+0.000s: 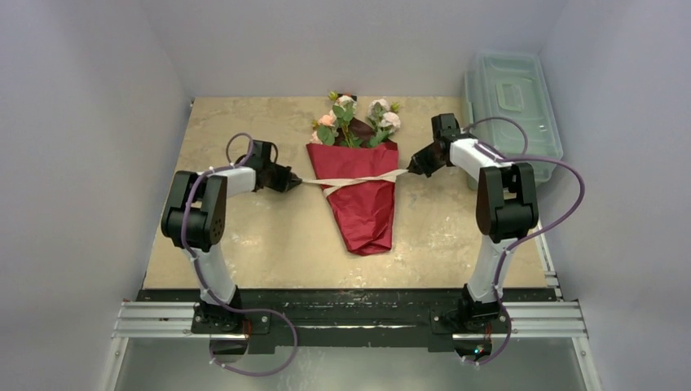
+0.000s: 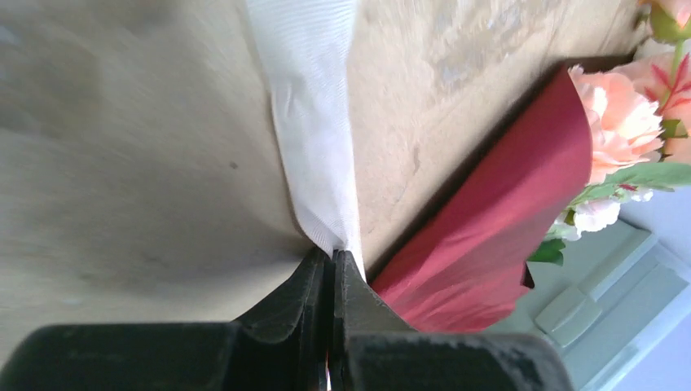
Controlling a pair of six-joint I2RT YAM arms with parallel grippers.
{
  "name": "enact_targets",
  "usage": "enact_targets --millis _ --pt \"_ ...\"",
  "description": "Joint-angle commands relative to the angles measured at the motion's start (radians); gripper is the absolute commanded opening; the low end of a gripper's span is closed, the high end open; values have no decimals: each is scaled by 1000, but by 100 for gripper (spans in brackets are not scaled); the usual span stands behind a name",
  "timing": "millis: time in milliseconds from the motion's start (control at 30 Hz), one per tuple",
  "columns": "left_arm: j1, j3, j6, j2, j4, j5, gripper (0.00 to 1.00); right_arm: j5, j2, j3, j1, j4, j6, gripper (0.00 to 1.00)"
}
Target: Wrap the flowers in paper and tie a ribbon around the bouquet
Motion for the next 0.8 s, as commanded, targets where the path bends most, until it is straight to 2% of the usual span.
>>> enact_targets --millis 0,167,333,600,767 --pt "77 20 156 -21 -98 -54 0 22 -10 38 -27 -43 -95 0" --pt "124 14 221 -66 -123 -86 0 12 -31 1 -32 -12 -155 0" --pt "258 40 332 -82 -169 -97 0 0 -25 -3 -48 -25 -229 0" --pt "430 212 597 -44 -361 -206 0 42 -70 -51 -84 -52 -331 0" --pt "516 235 691 -45 -390 -258 0 76 -139 -128 -95 -42 -380 0"
